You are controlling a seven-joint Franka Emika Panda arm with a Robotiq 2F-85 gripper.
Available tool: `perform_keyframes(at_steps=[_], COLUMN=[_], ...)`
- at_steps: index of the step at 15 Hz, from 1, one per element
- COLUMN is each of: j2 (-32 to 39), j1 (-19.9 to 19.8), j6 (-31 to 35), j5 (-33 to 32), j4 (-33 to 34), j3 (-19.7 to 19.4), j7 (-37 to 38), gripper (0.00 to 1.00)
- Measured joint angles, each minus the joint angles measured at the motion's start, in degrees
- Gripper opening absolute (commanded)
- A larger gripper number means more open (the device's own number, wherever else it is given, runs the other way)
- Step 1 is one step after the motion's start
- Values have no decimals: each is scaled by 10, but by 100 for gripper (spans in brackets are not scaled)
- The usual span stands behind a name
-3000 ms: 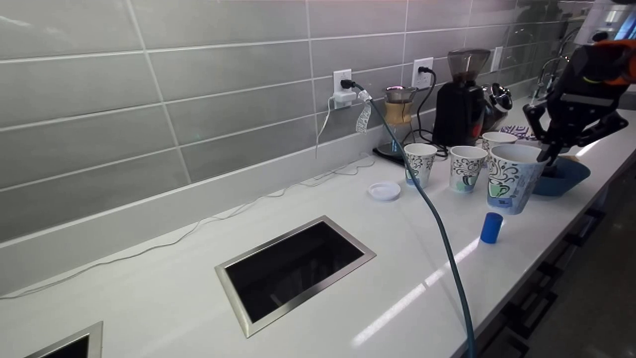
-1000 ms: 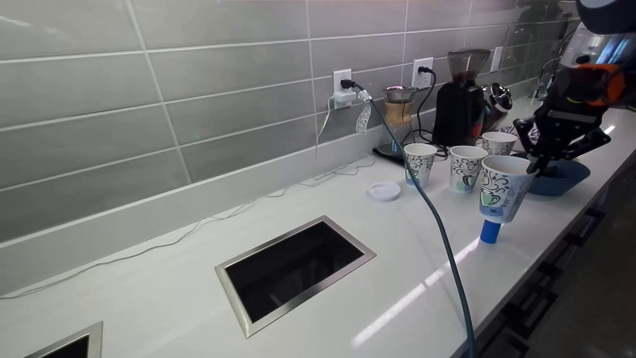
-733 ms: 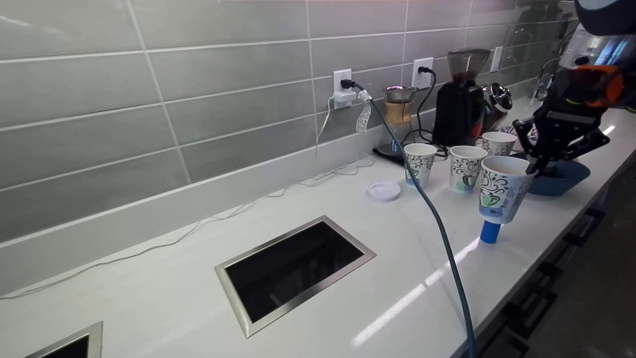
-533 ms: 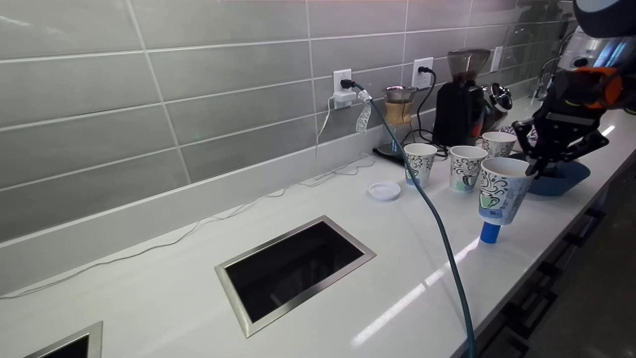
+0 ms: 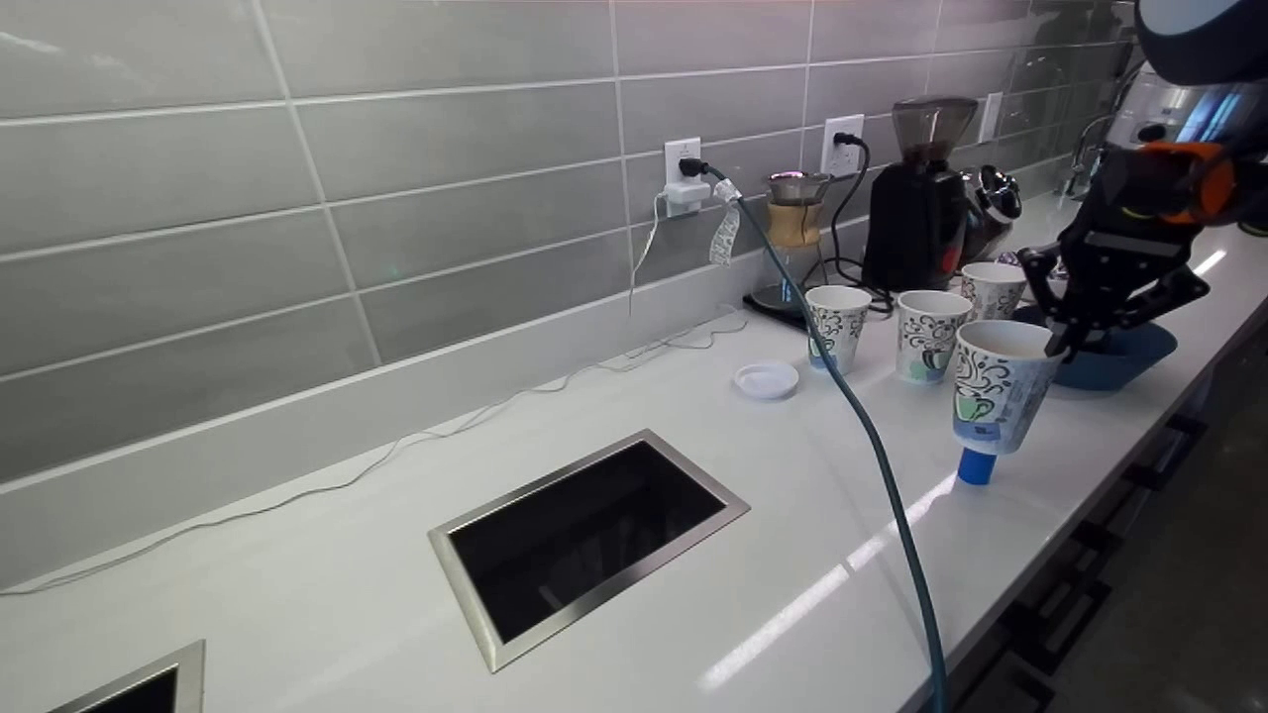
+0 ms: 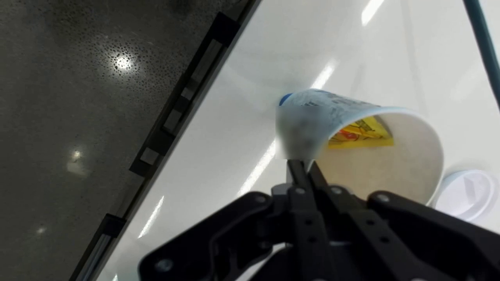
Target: Pick up the coffee cup on the left and put it on top of the blue block.
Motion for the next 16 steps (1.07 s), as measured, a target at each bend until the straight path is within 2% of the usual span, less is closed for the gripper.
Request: perform_keyframes(at_steps=[16], j2=[6], j1=[1], j6=[17], j5=[-2], j4=[0], j3=[1], j7=[0], gripper=[1])
